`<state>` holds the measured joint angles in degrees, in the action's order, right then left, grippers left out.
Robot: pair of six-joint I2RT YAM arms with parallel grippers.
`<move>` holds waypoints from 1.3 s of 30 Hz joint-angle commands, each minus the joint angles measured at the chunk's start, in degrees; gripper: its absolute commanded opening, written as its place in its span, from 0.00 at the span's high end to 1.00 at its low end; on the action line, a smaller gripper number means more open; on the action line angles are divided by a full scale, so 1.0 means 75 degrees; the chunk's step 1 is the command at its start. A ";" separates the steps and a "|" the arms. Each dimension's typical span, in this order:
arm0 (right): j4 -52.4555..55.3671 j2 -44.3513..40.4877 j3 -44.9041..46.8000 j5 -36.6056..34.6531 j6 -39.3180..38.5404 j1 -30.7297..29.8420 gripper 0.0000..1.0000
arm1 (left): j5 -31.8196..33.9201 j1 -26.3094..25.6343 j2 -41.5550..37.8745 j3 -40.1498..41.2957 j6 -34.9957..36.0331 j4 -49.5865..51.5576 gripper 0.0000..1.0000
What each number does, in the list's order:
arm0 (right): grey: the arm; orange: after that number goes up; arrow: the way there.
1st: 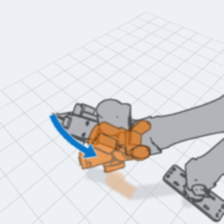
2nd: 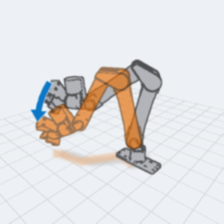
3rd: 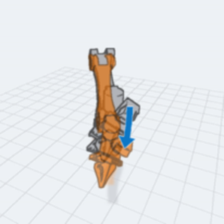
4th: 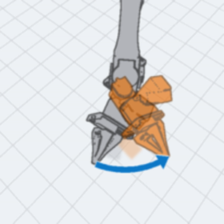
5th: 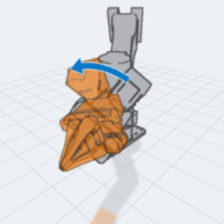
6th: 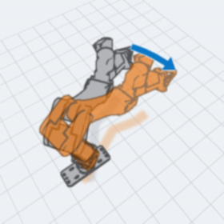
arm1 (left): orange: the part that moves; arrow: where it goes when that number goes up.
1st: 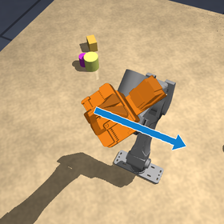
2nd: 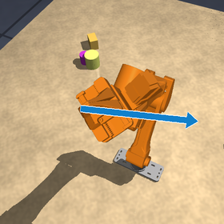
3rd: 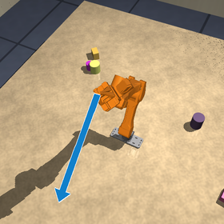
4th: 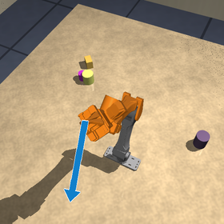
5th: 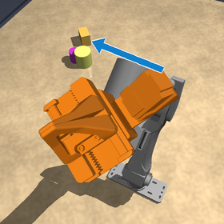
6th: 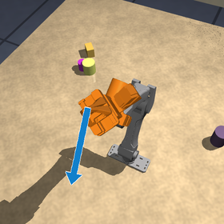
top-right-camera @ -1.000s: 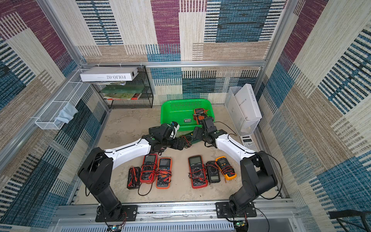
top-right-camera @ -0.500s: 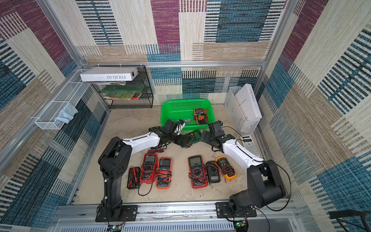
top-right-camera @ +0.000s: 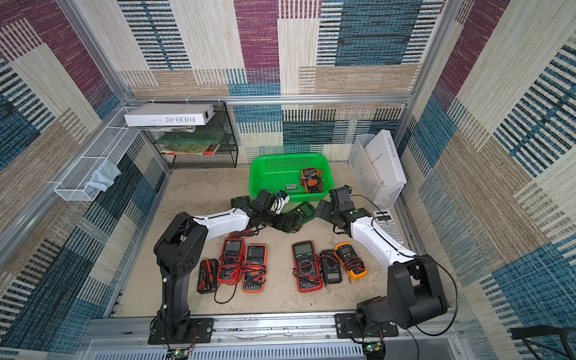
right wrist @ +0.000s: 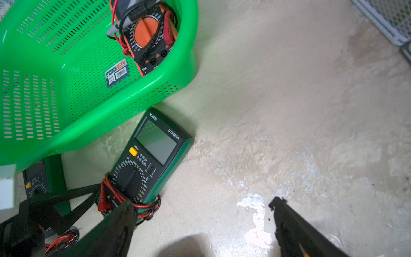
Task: Put the multimeter into the basket
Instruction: Adjust the multimeter at the center of the board.
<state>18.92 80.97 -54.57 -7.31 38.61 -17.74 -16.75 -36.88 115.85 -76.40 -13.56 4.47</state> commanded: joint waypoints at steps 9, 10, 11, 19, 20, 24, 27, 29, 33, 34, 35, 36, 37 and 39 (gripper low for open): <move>0.0075 0.0415 -0.0323 -0.0025 0.0227 -0.0235 0.00 | -0.0380 -0.0543 -0.0547 0.0312 -0.0888 -0.0487 0.03; 0.0099 0.0445 -0.0366 -0.0060 0.0253 -0.0276 0.00 | -0.0177 -0.0577 -0.0581 0.0288 -0.1001 -0.0334 0.03; 0.0132 0.0482 -0.0401 -0.0108 0.0293 -0.0311 0.00 | -0.0023 -0.0578 -0.0647 0.0343 -0.1092 -0.0271 0.03; 0.0338 0.0703 -0.0663 -0.0453 0.0523 -0.0649 0.00 | 0.0939 -0.0578 -0.1541 0.0779 -0.1443 0.0295 0.02; 0.0349 0.0732 -0.0690 -0.0466 0.0535 -0.0678 0.00 | 0.0987 -0.0575 -0.1727 0.0827 -0.1454 0.0375 0.02; 0.0486 0.0883 -0.0849 -0.0534 0.0680 -0.0805 0.00 | 0.1248 -0.0571 -0.2515 0.1113 -0.1550 0.0599 0.02; 0.0606 0.1055 -0.1005 -0.0616 0.0836 -0.0920 0.01 | 0.1698 -0.0559 -0.3110 0.1319 -0.1670 0.0916 0.00; 0.0694 0.1215 -0.1144 -0.0659 0.0949 -0.1014 0.01 | 0.2004 -0.0547 -0.3429 0.1350 -0.1706 0.1252 0.00; 0.0777 0.1561 -0.1380 -0.0718 0.1164 -0.1269 0.00 | 0.2343 -0.0453 -0.3811 0.1461 -0.1854 0.1698 0.00; 0.0788 0.1671 -0.1462 -0.0735 0.1222 -0.1348 0.00 | 0.2402 -0.0401 -0.3875 0.1496 -0.1897 0.1803 0.00; 0.0824 0.1769 -0.1545 -0.0756 0.1261 -0.1420 0.00 | 0.2473 -0.0364 -0.3931 0.1533 -0.1960 0.1876 0.00; 0.0875 0.1892 -0.1637 -0.0819 0.1312 -0.1517 0.00 | 0.2504 -0.0308 -0.3996 0.1591 -0.2015 0.1942 0.00; 0.0924 0.1996 -0.1734 -0.0887 0.1363 -0.1602 0.00 | 0.2493 -0.0237 -0.4060 0.1647 -0.2055 0.1967 0.01; 0.1037 0.2230 -0.1921 -0.1015 0.1485 -0.1740 0.01 | 0.2462 -0.0114 -0.4177 0.1764 -0.2102 0.1985 0.00</move>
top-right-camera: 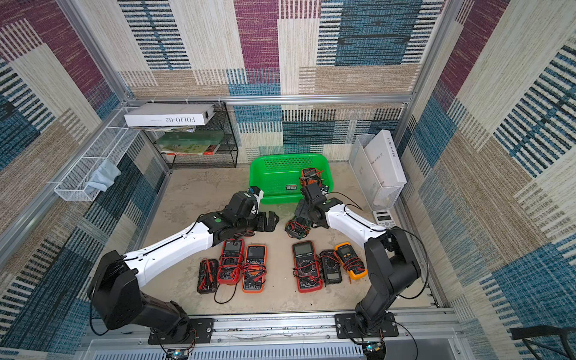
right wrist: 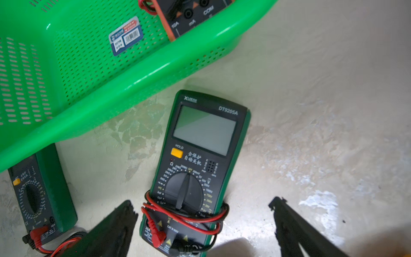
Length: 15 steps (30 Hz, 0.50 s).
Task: Put the multimeter into the basket
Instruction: Adjust the multimeter at the center of the board, then pick up the multimeter from the center of the board.
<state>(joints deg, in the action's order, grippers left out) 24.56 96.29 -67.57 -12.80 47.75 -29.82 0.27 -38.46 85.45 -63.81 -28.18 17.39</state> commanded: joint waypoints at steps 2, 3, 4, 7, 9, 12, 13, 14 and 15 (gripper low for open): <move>0.0485 0.0412 -0.0371 -0.0444 0.0453 -0.0241 0.00 | 0.0182 0.0196 -0.0241 0.0183 -0.0156 0.0274 0.00; 0.0542 0.0530 -0.0456 -0.0489 0.0526 -0.0276 0.01 | 0.0197 0.0236 -0.0314 0.0240 -0.0156 0.0265 0.00; 0.0597 0.0632 -0.0524 -0.0527 0.0589 -0.0306 0.00 | 0.0209 0.0288 -0.0384 0.0284 -0.0156 0.0274 0.00; 0.0666 0.0884 -0.0649 -0.0557 0.0709 -0.0377 0.00 | 0.0208 0.0431 -0.0557 0.0385 -0.0155 0.0306 0.00; 0.0714 0.1014 -0.0733 -0.0589 0.0770 -0.0405 0.01 | 0.0189 0.0521 -0.0661 0.0455 -0.0155 0.0307 0.00; 0.0722 0.1195 -0.0830 -0.0614 0.0794 -0.0439 0.00 | 0.0129 0.0626 -0.0780 0.0556 -0.0165 0.0286 0.01; 0.0723 0.1264 -0.0873 -0.0625 0.0800 -0.0450 0.01 | 0.0099 0.0662 -0.0806 0.0584 -0.0168 0.0270 0.00; 0.0735 0.1329 -0.0920 -0.0626 0.0806 -0.0453 0.00 | 0.0076 0.0686 -0.0816 0.0597 -0.0172 0.0261 0.00; 0.0747 0.1400 -0.0977 -0.0617 0.0817 -0.0453 0.00 | 0.0060 0.0703 -0.0818 0.0618 -0.0175 0.0252 0.00</move>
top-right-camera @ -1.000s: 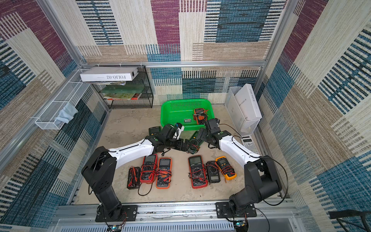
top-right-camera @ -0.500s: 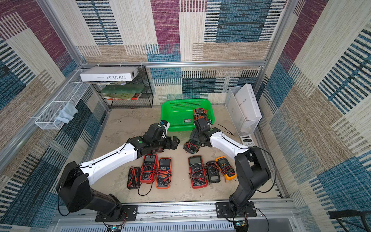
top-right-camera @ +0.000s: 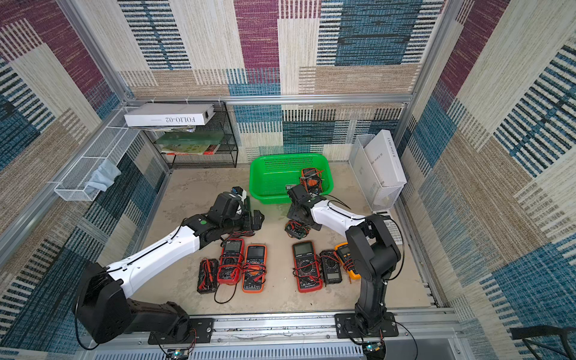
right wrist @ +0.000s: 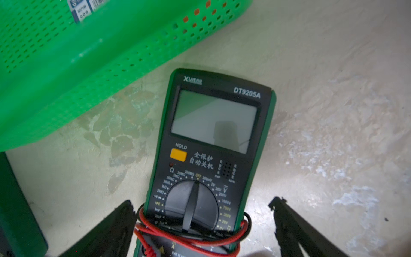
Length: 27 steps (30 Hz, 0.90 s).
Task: Put the multimeter into the basket
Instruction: Pick up the multimeter from the center of the board.
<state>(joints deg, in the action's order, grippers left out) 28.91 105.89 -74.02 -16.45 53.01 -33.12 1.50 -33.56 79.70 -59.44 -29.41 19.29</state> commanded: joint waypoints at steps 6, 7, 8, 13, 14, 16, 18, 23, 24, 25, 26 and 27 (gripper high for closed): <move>0.0282 0.0542 -0.0426 -0.0180 0.0115 -0.0048 0.00 | -0.0221 0.0130 -0.0020 0.0085 -0.0028 -0.0037 0.00; 0.0305 0.0607 -0.0463 -0.0186 0.0127 -0.0048 0.00 | -0.0232 0.0140 -0.0009 0.0085 -0.0026 -0.0047 0.00; 0.0316 0.0665 -0.0484 -0.0175 0.0136 -0.0048 0.01 | -0.0245 0.0140 -0.0004 0.0094 -0.0021 -0.0051 0.00; 0.0313 0.0981 -0.0559 -0.0072 0.0162 -0.0060 0.00 | -0.0327 0.0192 0.0025 0.0097 -0.0004 -0.0052 0.00; 0.0297 0.1036 -0.0560 -0.0052 0.0168 -0.0060 0.01 | -0.0342 0.0186 0.0032 0.0086 0.0007 -0.0049 0.00; 0.0261 0.1135 -0.0561 -0.0002 0.0162 -0.0060 0.00 | -0.0363 0.0197 0.0047 0.0085 0.0007 -0.0053 0.00; 0.0231 0.1226 -0.0581 0.0068 0.0139 -0.0060 0.00 | -0.0404 0.0198 0.0071 0.0074 0.0003 -0.0055 0.00; 0.0130 0.1327 -0.0564 0.0240 0.0057 -0.0060 0.06 | -0.0493 0.0198 0.0146 0.0016 -0.0012 -0.0055 0.00; 0.0110 0.1314 -0.0543 0.0268 0.0059 -0.0060 0.08 | -0.0503 0.0198 0.0152 0.0004 -0.0024 -0.0052 0.00; 0.0103 0.1294 -0.0518 0.0282 0.0067 -0.0071 0.10 | -0.0513 0.0198 0.0154 -0.0003 -0.0027 -0.0052 0.00; 0.0064 0.1243 -0.0482 0.0305 0.0068 -0.0082 0.13 | -0.0516 0.0198 0.0155 -0.0014 -0.0022 -0.0041 0.00; 0.0018 0.1185 -0.0438 0.0317 0.0057 -0.0094 0.16 | -0.0526 0.0198 0.0155 -0.0020 -0.0039 -0.0047 0.00</move>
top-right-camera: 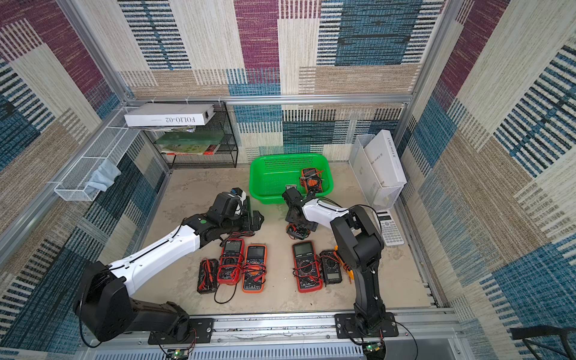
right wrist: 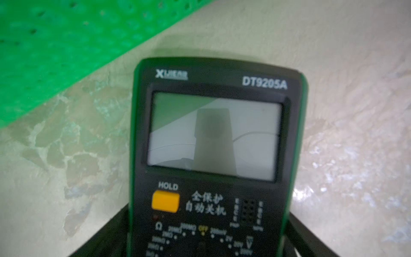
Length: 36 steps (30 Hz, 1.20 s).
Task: Put the multimeter into the basket
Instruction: Pick up the multimeter from the center of the board.
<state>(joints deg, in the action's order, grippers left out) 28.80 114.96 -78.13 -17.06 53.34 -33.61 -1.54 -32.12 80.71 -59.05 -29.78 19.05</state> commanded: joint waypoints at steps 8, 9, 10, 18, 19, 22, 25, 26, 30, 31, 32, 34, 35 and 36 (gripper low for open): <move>-0.0294 -0.0517 0.0414 0.0592 -0.0098 -0.0110 0.35 | -0.0159 0.0005 0.0009 -0.0163 0.0004 0.0027 0.00; -0.0323 -0.0567 0.0442 0.0615 -0.0104 -0.0123 0.35 | -0.0159 0.0005 0.0009 -0.0166 0.0002 0.0038 0.00; -0.0365 -0.0626 0.0465 0.0634 -0.0116 -0.0135 0.36 | -0.0153 0.0005 0.0003 -0.0178 0.0002 0.0044 0.00; -0.0377 -0.1011 0.0477 0.0484 -0.0161 -0.0471 0.36 | -0.0099 0.0005 -0.0067 -0.0199 -0.0056 0.0062 0.00; -0.0371 -0.1052 0.0468 0.0470 -0.0173 -0.0529 0.36 | -0.0083 0.0007 -0.0091 -0.0201 -0.0069 0.0059 0.00; -0.0371 -0.1198 0.0444 0.0470 -0.0186 -0.0701 0.36 | -0.0065 0.0017 -0.0146 -0.0229 -0.0103 0.0085 0.00; -0.0386 -0.1383 0.0444 0.0485 -0.0204 -0.0876 0.36 | -0.0019 0.0017 -0.0241 -0.0303 -0.0128 0.0170 0.00; -0.0388 -0.1464 0.0444 0.0482 -0.0210 -0.0948 0.36 | 0.0021 0.0023 -0.0271 -0.0338 -0.0149 0.0212 0.00; -0.0391 -0.1780 0.0433 0.0460 -0.0182 -0.1174 0.37 | 0.0212 0.0127 -0.0440 -0.0504 -0.0203 0.0417 0.00; -0.0402 -0.1869 0.0433 0.0438 -0.0186 -0.1232 0.37 | 0.0228 0.0193 -0.0488 -0.0565 -0.0224 0.0476 0.00; -0.0417 -0.1961 0.0433 0.0418 -0.0186 -0.1276 0.37 | 0.0216 0.0260 -0.0534 -0.0627 -0.0240 0.0531 0.00; -0.0446 -0.2173 0.0410 0.0363 -0.0196 -0.1342 0.37 | 0.0156 0.0431 -0.0589 -0.0787 -0.0269 0.0666 0.00; -0.0455 -0.2247 0.0392 0.0353 -0.0215 -0.1352 0.37 | 0.0115 0.0504 -0.0599 -0.0861 -0.0262 0.0720 0.00; -0.0464 -0.2342 0.0369 0.0342 -0.0233 -0.1355 0.37 | 0.0076 0.0574 -0.0612 -0.0948 -0.0239 0.0780 0.00</move>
<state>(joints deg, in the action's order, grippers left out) 27.07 98.80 -74.70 -13.04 52.14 -43.66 -1.04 -28.69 76.53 -64.99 -31.48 23.24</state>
